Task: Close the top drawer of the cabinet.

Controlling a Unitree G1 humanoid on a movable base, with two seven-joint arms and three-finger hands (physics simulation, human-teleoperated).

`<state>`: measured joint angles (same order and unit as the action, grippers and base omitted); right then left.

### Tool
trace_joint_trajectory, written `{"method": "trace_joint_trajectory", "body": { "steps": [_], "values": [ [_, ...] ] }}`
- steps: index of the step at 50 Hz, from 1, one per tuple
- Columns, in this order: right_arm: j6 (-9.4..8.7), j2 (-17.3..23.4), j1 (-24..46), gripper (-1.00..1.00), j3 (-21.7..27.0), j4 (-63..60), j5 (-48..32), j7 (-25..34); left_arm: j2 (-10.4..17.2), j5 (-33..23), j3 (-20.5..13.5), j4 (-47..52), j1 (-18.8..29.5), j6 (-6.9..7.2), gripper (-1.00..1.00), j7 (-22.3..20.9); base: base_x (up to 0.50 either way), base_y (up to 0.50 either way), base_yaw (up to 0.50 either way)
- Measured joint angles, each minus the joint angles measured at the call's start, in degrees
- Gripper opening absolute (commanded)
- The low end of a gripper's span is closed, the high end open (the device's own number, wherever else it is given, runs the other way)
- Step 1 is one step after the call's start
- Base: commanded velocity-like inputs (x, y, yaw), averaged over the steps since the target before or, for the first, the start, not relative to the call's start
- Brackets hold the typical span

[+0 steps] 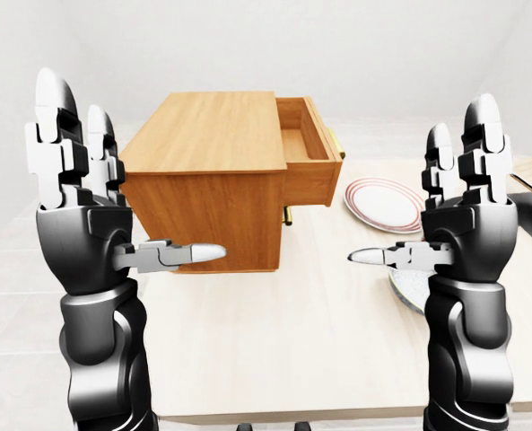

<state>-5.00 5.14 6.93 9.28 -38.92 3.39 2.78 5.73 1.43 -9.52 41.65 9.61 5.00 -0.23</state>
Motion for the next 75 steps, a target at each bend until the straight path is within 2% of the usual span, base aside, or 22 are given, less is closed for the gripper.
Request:
{"method": "trace_joint_trajectory", "body": {
  "steps": [26,42,75],
  "values": [
    [0.00,0.11,0.17,1.00,0.50,1.63,0.03,0.54,-0.46,-0.49,0.48,-0.29,-0.72,0.00,1.00,-0.31,0.09,0.06,0.00],
    [0.00,0.38,2.59,1.00,-0.44,3.98,-1.12,-0.28,-0.47,-0.11,0.56,0.36,-0.09,0.00,1.00,-0.62,0.01,0.00,0.00],
    [0.00,1.24,13.37,1.00,-1.95,29.63,-2.39,-5.75,-1.11,-0.40,1.59,1.12,-1.34,0.00,1.00,-0.81,0.00,0.00,0.00]
  ]
}}
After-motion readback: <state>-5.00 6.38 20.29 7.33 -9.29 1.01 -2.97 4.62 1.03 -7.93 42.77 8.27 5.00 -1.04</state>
